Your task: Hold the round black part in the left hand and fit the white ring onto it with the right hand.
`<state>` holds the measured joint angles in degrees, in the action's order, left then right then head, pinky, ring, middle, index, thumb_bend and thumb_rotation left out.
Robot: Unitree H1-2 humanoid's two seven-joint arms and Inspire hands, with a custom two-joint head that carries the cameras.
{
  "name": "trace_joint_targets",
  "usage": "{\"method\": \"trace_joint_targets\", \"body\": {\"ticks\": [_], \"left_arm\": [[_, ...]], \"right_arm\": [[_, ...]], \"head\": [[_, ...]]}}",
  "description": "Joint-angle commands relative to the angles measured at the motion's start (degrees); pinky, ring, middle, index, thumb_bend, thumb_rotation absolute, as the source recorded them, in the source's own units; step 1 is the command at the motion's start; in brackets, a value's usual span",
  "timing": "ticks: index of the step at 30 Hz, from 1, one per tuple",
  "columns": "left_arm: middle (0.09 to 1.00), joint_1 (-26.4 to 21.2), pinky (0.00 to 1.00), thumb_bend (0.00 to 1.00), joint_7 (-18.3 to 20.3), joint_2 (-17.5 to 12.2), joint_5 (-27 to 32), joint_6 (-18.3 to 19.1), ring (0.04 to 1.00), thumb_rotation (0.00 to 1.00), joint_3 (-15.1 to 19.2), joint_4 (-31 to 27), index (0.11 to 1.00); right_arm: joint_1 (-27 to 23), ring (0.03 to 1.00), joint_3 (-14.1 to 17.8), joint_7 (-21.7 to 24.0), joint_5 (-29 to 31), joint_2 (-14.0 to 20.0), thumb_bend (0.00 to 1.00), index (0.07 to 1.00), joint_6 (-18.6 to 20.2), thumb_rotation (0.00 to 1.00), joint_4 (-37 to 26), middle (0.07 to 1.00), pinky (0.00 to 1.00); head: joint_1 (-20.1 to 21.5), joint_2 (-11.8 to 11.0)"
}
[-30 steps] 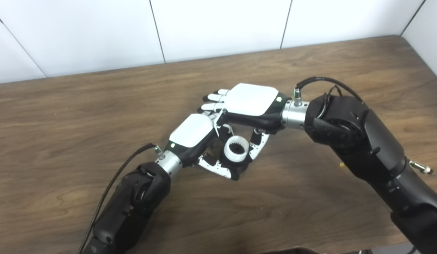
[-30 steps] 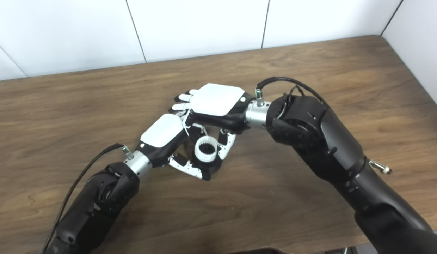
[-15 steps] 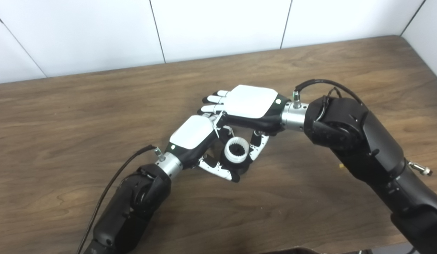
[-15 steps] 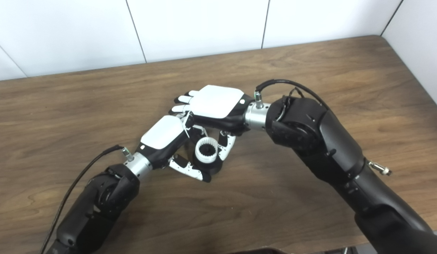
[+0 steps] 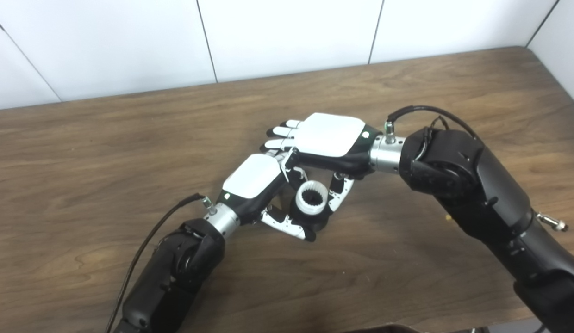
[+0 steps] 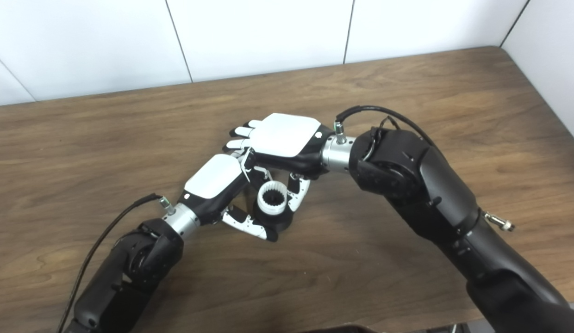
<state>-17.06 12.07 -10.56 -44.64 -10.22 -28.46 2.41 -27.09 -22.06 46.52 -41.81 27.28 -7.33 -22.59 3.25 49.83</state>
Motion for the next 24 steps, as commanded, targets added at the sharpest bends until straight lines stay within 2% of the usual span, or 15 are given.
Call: {"method": "trace_joint_targets", "body": {"ticks": [1, 12, 24], "left_arm": [[0.87, -1.26, 1.0, 0.51, -0.47, 0.18, 0.56, -0.72, 0.916, 0.05, 0.38, -1.64, 0.479], [0.867, -1.41, 1.0, 0.51, -0.46, 0.44, 0.56, -0.64, 0.91, 0.05, 0.32, -1.75, 0.479], [0.87, -1.53, 1.0, 0.51, -1.42, 0.55, 0.64, -1.27, 0.911, 0.05, 0.6, -0.42, 0.48]], "right_arm": [[-1.33, 1.0, 0.79, -1.58, 0.4, 0.17, 0.51, 0.481, -0.64, 0.13, -0.78, 0.95, 1.0], [-0.62, 1.0, 0.56, -1.53, 0.04, -0.04, 0.51, 0.481, -0.59, 0.13, -1.73, 0.945, 1.0], [0.36, 1.0, 0.07, -2.15, -0.72, -0.26, 0.51, 0.482, -0.93, 0.14, -1.62, 0.947, 1.0]], "head": [[0.09, 0.03], [-0.31, 0.39], [-0.41, -0.46]]}}
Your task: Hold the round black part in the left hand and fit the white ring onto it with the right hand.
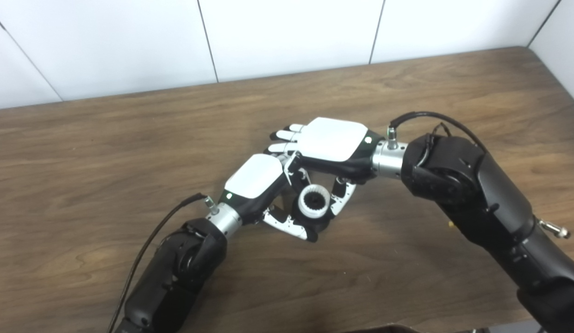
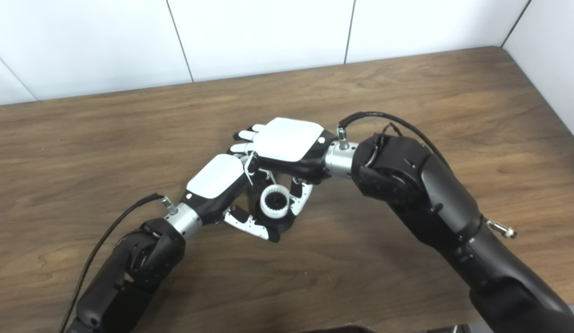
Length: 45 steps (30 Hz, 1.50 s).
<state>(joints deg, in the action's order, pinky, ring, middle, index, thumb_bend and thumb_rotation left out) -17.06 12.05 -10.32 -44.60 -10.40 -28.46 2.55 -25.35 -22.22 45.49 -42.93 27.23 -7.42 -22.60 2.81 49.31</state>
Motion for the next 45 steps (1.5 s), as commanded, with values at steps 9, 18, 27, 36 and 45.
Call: {"method": "trace_joint_targets", "body": {"ticks": [9, 18, 27, 36, 45], "left_arm": [[0.869, -1.53, 1.0, 0.51, -1.11, 0.49, 0.48, -0.55, 0.912, 0.05, 0.66, -0.9, 0.48], [0.865, -1.41, 1.0, 0.51, -1.37, 0.52, 0.55, -0.74, 0.914, 0.05, 0.74, -0.56, 0.48], [0.86, -1.23, 1.0, 0.51, -1.46, 0.48, 0.46, -0.91, 0.911, 0.05, 0.72, -0.54, 0.48], [0.864, -1.19, 1.0, 0.51, -1.26, 0.38, 0.47, -0.92, 0.917, 0.05, 0.62, -0.55, 0.48], [0.87, -1.14, 1.0, 0.51, -1.24, 0.3, 0.33, -0.98, 0.917, 0.05, 0.52, -0.61, 0.48]], "right_arm": [[-1.2, 1.0, 0.15, -0.77, 0.34, -0.07, 0.51, 0.482, -0.66, 0.14, -1.84, 0.949, 1.0], [-1.27, 1.0, 0.17, -1.3, -0.77, -0.23, 0.51, 0.483, -0.84, 0.14, -1.41, 0.95, 1.0], [-1.21, 1.0, 0.21, -1.47, -0.88, -0.45, 0.51, 0.483, -0.81, 0.13, -1.09, 0.951, 1.0], [-0.93, 1.0, 0.21, -1.12, -0.98, -0.56, 0.51, 0.482, -0.44, 0.14, -1.33, 0.951, 1.0], [-0.81, 1.0, 0.35, -0.96, -1.09, -0.54, 0.51, 0.486, -0.13, 0.14, -1.62, 0.96, 1.0]], "head": [[0.07, -0.18], [0.3, -0.52], [0.2, -0.64], [0.34, -0.78], [0.3, -0.82]]}}
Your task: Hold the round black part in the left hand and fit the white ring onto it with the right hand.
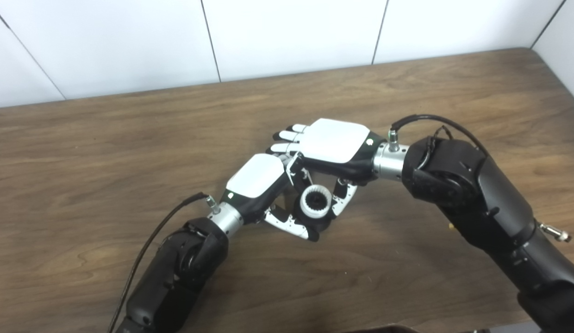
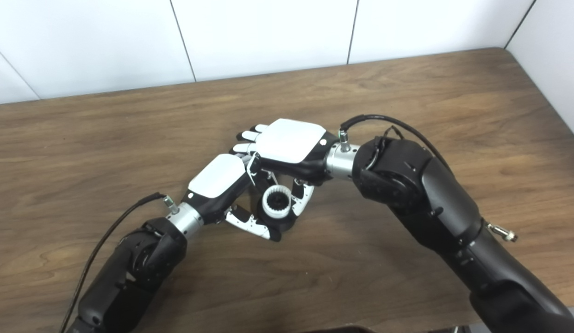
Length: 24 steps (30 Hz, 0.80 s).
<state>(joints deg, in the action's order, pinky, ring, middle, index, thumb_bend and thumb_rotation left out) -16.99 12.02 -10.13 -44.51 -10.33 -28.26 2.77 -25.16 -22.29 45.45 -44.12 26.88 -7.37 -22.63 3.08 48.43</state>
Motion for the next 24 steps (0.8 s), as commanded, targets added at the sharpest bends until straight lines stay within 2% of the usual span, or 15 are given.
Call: {"method": "trace_joint_targets", "body": {"ticks": [1, 24], "left_arm": [[0.871, -1.21, 1.0, 0.51, -1.19, 0.1, 0.26, -1.05, 0.917, 0.05, 0.32, -0.84, 0.48], [0.87, -1.26, 1.0, 0.51, -1.07, -0.06, -0.09, -0.86, 0.917, 0.05, 0.13, -0.81, 0.48]], "right_arm": [[-0.99, 1.0, 0.43, -0.94, 0.08, -0.18, 0.51, 0.489, -0.2, 0.15, -1.59, 0.963, 1.0], [-1.13, 1.0, 0.7, 0.06, 0.2, -0.14, 0.52, 0.496, 0.99, 0.16, -2.2, 0.965, 1.0]], "head": [[0.04, 0.06], [0.1, -0.08]]}}
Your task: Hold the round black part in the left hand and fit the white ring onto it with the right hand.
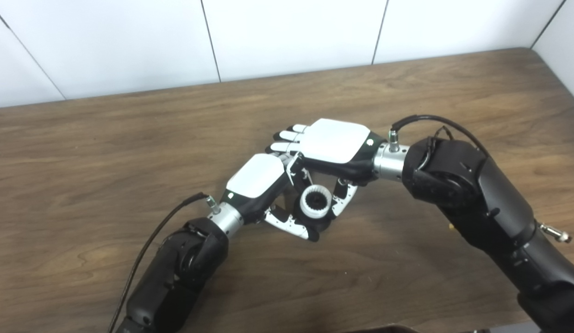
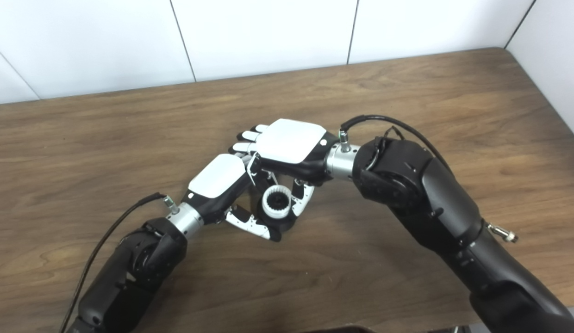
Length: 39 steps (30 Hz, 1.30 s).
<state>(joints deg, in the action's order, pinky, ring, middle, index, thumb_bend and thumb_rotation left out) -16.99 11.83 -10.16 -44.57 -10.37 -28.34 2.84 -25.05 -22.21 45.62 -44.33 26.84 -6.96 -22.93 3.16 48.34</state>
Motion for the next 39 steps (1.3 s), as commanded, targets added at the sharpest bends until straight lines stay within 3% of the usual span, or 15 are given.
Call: {"method": "trace_joint_targets", "body": {"ticks": [1, 2, 4, 9, 21, 39], "left_arm": [[0.869, -1.27, 1.0, 0.51, -0.89, -0.05, -0.01, -0.87, 0.916, 0.05, 0.21, -0.85, 0.48], [0.869, -1.25, 1.0, 0.51, -0.91, -0.05, -0.08, -0.84, 0.916, 0.05, 0.19, -0.84, 0.48], [0.866, -1.24, 1.0, 0.51, -0.98, -0.03, -0.26, -0.82, 0.913, 0.05, 0.13, -0.87, 0.479], [0.834, -1.28, 1.0, 0.51, -0.81, -0.11, -0.94, -0.52, 0.907, 0.05, -0.04, -1.06, 0.48], [0.833, -1.29, 1.0, 0.51, -0.93, -0.22, -0.69, -0.71, 0.908, 0.05, 0.09, -0.77, 0.48], [0.869, -1.06, 1.0, 0.51, -0.99, -0.09, -0.28, -0.89, 0.924, 0.05, -0.08, -0.17, 0.48]], "right_arm": [[-1.25, 1.0, 0.64, -0.01, 0.48, -0.14, 0.52, 0.496, 0.75, 0.16, -1.93, 0.967, 1.0], [-1.22, 1.0, 0.7, 0.06, 0.63, -0.19, 0.52, 0.496, 0.94, 0.16, -2.0, 0.968, 1.0], [-1.27, 1.0, 0.71, 0.54, 0.8, -0.25, 0.76, 0.629, 1.5, 0.28, -2.29, 0.971, 1.0], [-1.68, 1.0, 0.57, 2.43, 1.1, -0.33, 0.89, 0.764, 3.26, 0.34, -3.25, 0.987, 1.0], [-2.43, 1.0, 0.2, 4.92, 1.48, -0.35, 0.95, 0.83, 5.04, 0.38, -3.79, 1.0, 1.0], [-3.04, 1.0, 2.39, 3.1, 3.49, -0.15, 1.0, 0.833, 4.68, 0.41, -4.0, 1.0, 1.0]], "head": [[0.01, 0.01], [0.15, 0.02], [0.13, 0.04], [0.11, -0.03], [0.15, -0.39], [0.35, -0.92]]}}
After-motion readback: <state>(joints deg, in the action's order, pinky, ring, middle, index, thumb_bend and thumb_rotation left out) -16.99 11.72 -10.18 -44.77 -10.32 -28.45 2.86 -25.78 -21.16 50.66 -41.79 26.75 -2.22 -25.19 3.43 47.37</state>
